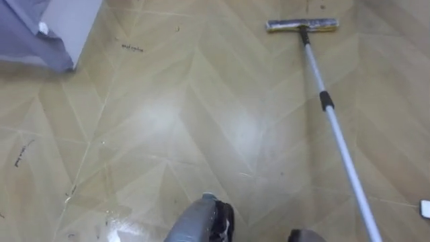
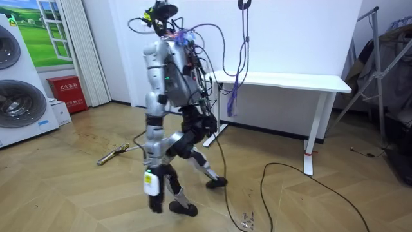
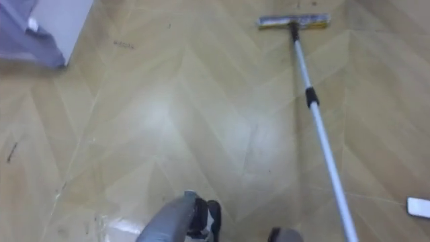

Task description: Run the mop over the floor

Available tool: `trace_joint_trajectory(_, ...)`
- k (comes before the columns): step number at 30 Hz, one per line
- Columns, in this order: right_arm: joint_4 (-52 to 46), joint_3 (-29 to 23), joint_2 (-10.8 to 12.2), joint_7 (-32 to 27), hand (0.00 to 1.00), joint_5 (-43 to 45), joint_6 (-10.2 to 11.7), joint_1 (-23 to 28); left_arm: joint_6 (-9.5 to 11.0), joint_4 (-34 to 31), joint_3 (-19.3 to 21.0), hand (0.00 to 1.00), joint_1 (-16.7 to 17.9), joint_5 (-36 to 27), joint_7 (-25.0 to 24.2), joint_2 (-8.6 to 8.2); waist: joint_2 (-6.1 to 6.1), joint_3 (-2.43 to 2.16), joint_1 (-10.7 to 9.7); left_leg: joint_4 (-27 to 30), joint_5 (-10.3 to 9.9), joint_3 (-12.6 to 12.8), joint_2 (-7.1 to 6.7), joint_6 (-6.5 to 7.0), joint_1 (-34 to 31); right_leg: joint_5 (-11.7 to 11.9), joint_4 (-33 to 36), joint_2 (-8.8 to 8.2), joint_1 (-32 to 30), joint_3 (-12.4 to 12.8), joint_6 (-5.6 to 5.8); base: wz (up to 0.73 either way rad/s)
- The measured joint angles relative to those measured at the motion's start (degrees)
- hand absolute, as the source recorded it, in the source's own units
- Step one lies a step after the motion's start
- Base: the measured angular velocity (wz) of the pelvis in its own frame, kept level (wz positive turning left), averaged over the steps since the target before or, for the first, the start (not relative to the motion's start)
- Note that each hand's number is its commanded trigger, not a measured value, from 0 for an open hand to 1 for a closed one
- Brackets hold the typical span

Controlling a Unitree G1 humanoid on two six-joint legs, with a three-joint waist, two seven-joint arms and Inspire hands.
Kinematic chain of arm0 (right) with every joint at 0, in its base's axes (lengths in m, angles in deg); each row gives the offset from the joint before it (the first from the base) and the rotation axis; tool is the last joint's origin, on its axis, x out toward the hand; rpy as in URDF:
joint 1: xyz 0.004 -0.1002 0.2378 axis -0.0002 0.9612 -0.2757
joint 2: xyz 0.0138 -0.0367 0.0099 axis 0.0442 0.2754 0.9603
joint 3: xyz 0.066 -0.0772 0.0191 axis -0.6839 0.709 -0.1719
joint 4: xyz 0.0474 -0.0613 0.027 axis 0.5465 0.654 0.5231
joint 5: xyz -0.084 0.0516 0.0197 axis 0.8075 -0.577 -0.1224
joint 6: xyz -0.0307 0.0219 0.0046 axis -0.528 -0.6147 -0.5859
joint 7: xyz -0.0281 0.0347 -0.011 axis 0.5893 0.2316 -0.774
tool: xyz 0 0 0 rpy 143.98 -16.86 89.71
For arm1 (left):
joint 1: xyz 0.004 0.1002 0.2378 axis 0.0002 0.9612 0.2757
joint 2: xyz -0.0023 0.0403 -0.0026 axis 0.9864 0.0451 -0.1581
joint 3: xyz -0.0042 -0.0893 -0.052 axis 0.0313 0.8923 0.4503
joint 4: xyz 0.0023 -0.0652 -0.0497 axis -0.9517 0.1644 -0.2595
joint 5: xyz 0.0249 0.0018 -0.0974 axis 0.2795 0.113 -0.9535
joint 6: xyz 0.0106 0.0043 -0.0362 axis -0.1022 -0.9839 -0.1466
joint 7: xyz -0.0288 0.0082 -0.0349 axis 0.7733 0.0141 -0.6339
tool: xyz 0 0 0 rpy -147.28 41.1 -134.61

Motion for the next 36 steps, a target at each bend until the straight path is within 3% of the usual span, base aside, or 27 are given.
trace_joint_trajectory(2, -2.1, 0.0, 2.1, -0.2, 1.0, -2.3, -0.4, 1.8, 0.0, -1.9, 0.0, 0.0, -0.1, 0.0, 1.2, -0.39, 1.36, 0.25, -1.8, 0.2, -1.4, -0.3, 0.16, 0.79, 0.3, -0.4, 1.9, 3.38, -5.6, -1.0, -0.16, 0.0)
trace_joint_trajectory(3, -2.2, 0.0, 2.5, -0.4, 1.0, -2.9, -0.4, 1.9, 0.0, -1.9, -0.1, 0.0, -0.1, 0.0, 1.3, -0.62, 1.66, 0.3, -2.1, 0.1, -1.6, -0.3, 0.02, 0.86, 0.4, -0.8, 0.9, 3.9, -6.6, -1.0, 0.12, 0.0)
trace_joint_trajectory(5, -2.9, -0.1, 4.4, -2.2, 1.0, -5.6, -0.4, 2.8, -0.1, -2.1, -0.1, 0.0, 0.2, 0.1, 1.6, -1.52, 2.57, 0.56, -2.2, -1.4, -2.1, -0.3, -0.57, 1.22, 0.8, -3.4, -9.6, 4.96, -9.1, -0.8, 0.35, -0.1)
trace_joint_trajectory(6, -2.9, -0.4, 5.0, -2.6, 1.0, -6.1, -0.4, 2.8, -0.1, -2.1, 0.0, 0.0, 0.5, 0.2, 1.6, -1.53, 2.44, 0.61, -2.1, -2.1, -2.1, -0.3, -0.64, 1.22, 1.0, -3.8, -13.7, 5.0, -9.4, -1.0, 0.34, -0.24)
trace_joint_trajectory(7, -2.8, -1.0, 5.9, -2.7, 1.0, -6.5, -0.4, 2.8, -0.2, -2.1, 0.3, 0.0, 1.3, 0.2, 1.9, -1.47, 1.79, 0.98, -1.7, -3.2, -2.2, -0.5, -0.8, 0.98, 1.9, -4.2, -21.4, 5.12, -9.5, -1.7, -0.35, -0.31)
trace_joint_trajectory(8, -2.3, -1.5, 6.2, -2.8, 1.0, -6.5, -0.4, 2.8, -0.9, -2.3, 1.0, 0.0, 2.4, 0.3, 2.1, -1.53, 1.39, 1.25, -1.4, -3.1, -2.7, -2.6, -1.68, 0.03, 2.8, -3.6, -27.2, 5.33, -9.1, -2.5, -1.18, -0.3)
trace_joint_trajectory(10, -1.7, -1.6, 5.9, -3.1, 1.0, -6.1, -0.6, 2.6, -1.9, -2.8, 1.2, 0.0, 3.6, 0.0, 2.1, -1.32, 0.61, 1.53, -0.7, -2.0, -3.5, -3.4, -2.08, -1.39, 4.0, -2.5, -27.8, 4.34, -7.8, -4.9, -2.5, -0.06)
trace_joint_trajectory(12, -0.6, -1.6, 5.0, -3.5, 1.0, -6.1, -1.3, 0.5, -2.1, -3.3, 1.1, 0.0, 3.7, -0.7, 2.1, -0.94, 0.46, 1.54, 0.6, 0.6, -3.7, -3.4, -0.85, -2.49, 4.4, -4.4, -26.8, 3.41, -5.9, -8.1, -4.04, 0.06)
trace_joint_trajectory(13, 0.4, -1.7, 4.1, -3.6, 1.0, -5.4, -2.1, -2.5, -2.1, -3.4, 1.1, 0.0, 3.2, -1.6, 2.2, -0.6, -0.33, 1.61, 1.3, 2.3, -3.5, -2.8, -0.13, -3.34, 4.7, -5.8, -25.7, 2.74, -5.0, -9.5, -4.71, 0.06)
trace_joint_trajectory(15, 1.8, -1.5, 2.3, -3.7, 1.0, -4.5, -2.7, -8.1, -2.0, -4.7, 0.4, 0.0, 3.2, -4.0, 2.5, 0.67, -2.14, 1.68, 2.3, 6.7, -2.0, -2.4, 0.48, -6.09, 3.8, -8.3, -23.7, 2.77, -4.6, -9.5, -5.68, -0.07)
trace_joint_trajectory(16, 1.8, -0.9, 1.0, -3.8, 1.0, -4.8, -2.8, -12.0, -1.9, -6.0, -0.7, 0.0, 3.3, -6.3, 2.8, 2.2, -3.5, 1.83, 3.9, 11.4, 0.3, -1.5, 2.05, -8.63, 2.2, -9.9, -22.2, 3.58, -4.5, -9.2, -6.5, -0.25)
trace_joint_trajectory(17, 1.0, -0.8, -0.1, -4.0, 1.0, -4.8, -2.5, -15.2, -1.8, -7.9, -1.6, 0.0, 3.9, -6.8, 3.7, 3.55, -4.54, 1.84, 5.0, 16.1, 4.1, -0.9, 3.77, -9.35, 0.3, -10.9, -21.3, 4.53, -4.0, -9.3, -7.12, -0.24)
trace_joint_trajectory(18, 0.7, -0.8, -0.6, -4.1, 1.0, -4.8, -2.1, -16.9, -1.7, -8.6, -1.9, 0.0, 4.2, -6.8, 4.2, 3.94, -5.02, 1.93, 5.5, 18.2, 6.8, -0.9, 4.17, -9.62, -0.6, -11.3, -21.0, 4.76, -3.5, -9.3, -7.31, -0.13)
trace_joint_trajectory(20, -1.0, -0.7, -1.7, -4.3, 1.0, -5.6, -1.4, -21.2, -1.7, -10.0, -2.7, 0.0, 4.5, -6.8, 5.0, 4.33, -7.08, 2.69, 6.6, 24.5, 20.5, -0.9, 4.69, -9.94, -4.9, -13.4, -20.8, 5.14, -1.0, -9.0, -7.87, 0.04)
trace_joint_trajectory(21, -1.6, -0.5, -1.9, -4.2, 1.0, -6.2, -1.3, -21.7, -1.7, -10.1, -3.2, 0.0, 4.5, -6.8, 4.9, 4.4, -7.49, 2.63, 6.9, 25.0, 21.5, -0.9, 4.65, -10.6, -5.9, -14.0, -20.8, 5.19, -0.5, -8.7, -7.84, 0.2)
trace_joint_trajectory(22, -2.2, -0.7, -2.1, -3.7, 1.0, -7.5, -0.7, -22.3, -1.8, -11.0, -3.9, 0.0, 5.1, -6.4, 4.6, 4.41, -7.83, 2.53, 7.3, 24.6, 19.7, -1.0, 4.78, -9.99, -8.0, -14.7, -20.8, 5.3, 0.3, -8.7, -7.66, 0.28)
trace_joint_trajectory(23, -2.4, -0.9, -2.0, -3.7, 1.0, -9.0, -0.5, -21.8, -2.1, -11.9, -3.9, 0.0, 5.6, -5.5, 3.8, 4.35, -7.99, 2.6, 7.6, 21.1, 16.1, -0.9, 5.01, -9.17, -9.8, -15.8, -20.9, 5.48, 1.2, -8.6, -7.67, 0.33)
trace_joint_trajectory(24, -2.4, -1.0, -1.9, -3.7, 1.0, -9.5, -0.5, -21.1, -2.2, -11.9, -3.9, 0.0, 5.8, -5.3, 3.5, 4.3, -7.9, 2.6, 7.7, 17.4, 14.2, -0.9, 4.93, -9.26, -10.1, -16.2, -21.1, 5.87, 2.0, -8.1, -7.5, 0.45)
trace_joint_trajectory(25, -2.5, -1.3, -1.7, -3.8, 1.0, -10.7, -0.4, -18.7, -2.3, -12.2, -3.9, 0.0, 6.0, -4.0, 3.0, 4.05, -6.99, 2.48, 7.6, 6.5, 12.3, -1.2, 4.62, -9.26, -9.7, -17.0, -22.0, 7.08, 3.6, -6.8, -6.9, 0.62)
trace_joint_trajectory(26, -2.4, -2.1, -1.7, -3.9, 1.0, -11.5, -0.1, -15.4, -2.1, -12.0, -3.8, 0.0, 5.9, -3.5, 2.2, 3.81, -5.72, 2.32, 7.2, -3.6, 11.9, -1.1, 4.13, -8.53, -8.8, -18.2, -22.9, 7.77, 5.4, -5.7, -6.26, 0.71)
trace_joint_trajectory(27, -2.2, -2.3, -1.7, -3.9, 1.0, -12.2, 0.1, -13.4, -2.1, -11.7, -3.7, 0.0, 5.7, -3.3, 2.0, 3.62, -5.2, 2.11, 6.9, -6.8, 11.4, -1.0, 3.69, -7.33, -8.4, -18.9, -23.3, 7.94, 6.1, -4.7, -5.83, 0.79)
trace_joint_trajectory(28, -1.1, -2.6, -1.4, -3.8, 1.0, -12.9, 0.5, -9.8, -2.0, -11.2, -3.2, 0.0, 5.5, -3.1, 1.7, 3.14, -4.36, 1.92, 6.0, -6.9, 10.2, 0.7, 3.59, -5.04, -7.4, -19.9, -23.2, 7.98, 6.7, -2.7, -4.64, 0.53)
trace_joint_trajectory(29, 0.1, -2.6, -1.3, -3.8, 1.0, -12.6, 0.5, -6.6, -2.1, -10.4, -3.1, 0.0, 5.5, -2.8, 1.2, 2.32, -3.38, 1.46, 5.8, -6.4, 8.6, 2.2, 3.7, -2.12, -6.2, -19.2, -21.6, 7.9, 7.1, -1.0, -3.22, 0.21)
trace_joint_trajectory(31, 0.9, -2.1, -0.7, -4.2, 1.0, -12.3, 0.7, -2.3, -2.5, -9.6, -0.8, 0.0, 6.2, -2.8, 1.0, 0.87, -2.7, 1.15, 5.7, -5.1, 5.4, 4.8, 3.76, -0.94, -3.0, -17.2, -18.2, 6.71, 7.8, 0.0, -0.36, -0.43)
trace_joint_trajectory(33, 0.9, -1.9, 0.5, -5.5, 1.0, -10.7, 1.1, 1.4, -2.6, -8.8, -0.7, 0.0, 6.2, -2.8, 1.0, -0.15, -1.0, 0.43, 3.4, -4.5, 4.3, 5.2, 2.62, -0.05, -0.1, -14.2, -15.9, 5.42, 9.3, -0.3, 0.38, -0.27)
trace_joint_trajectory(34, 0.9, -1.7, 1.6, -6.4, 1.0, -10.1, 1.2, 3.1, -2.0, -9.1, -0.5, 0.0, 5.7, -2.8, 1.1, -0.53, 0.35, 0.22, 2.2, -4.3, 4.0, 5.4, 2.42, 0.4, 1.4, -11.6, -14.9, 5.0, 10.0, -0.2, 0.7, -0.21)
trace_joint_trajectory(36, 0.9, -1.0, 3.7, -7.3, 1.0, -10.2, 1.2, 4.7, -1.3, -9.3, 0.0, 0.0, 4.6, -2.9, 1.5, -0.85, 1.12, 0.32, 1.4, -4.8, 3.0, 5.4, 2.41, 0.39, 3.6, -7.5, -12.9, 4.94, 9.6, 0.5, 0.96, -0.48)
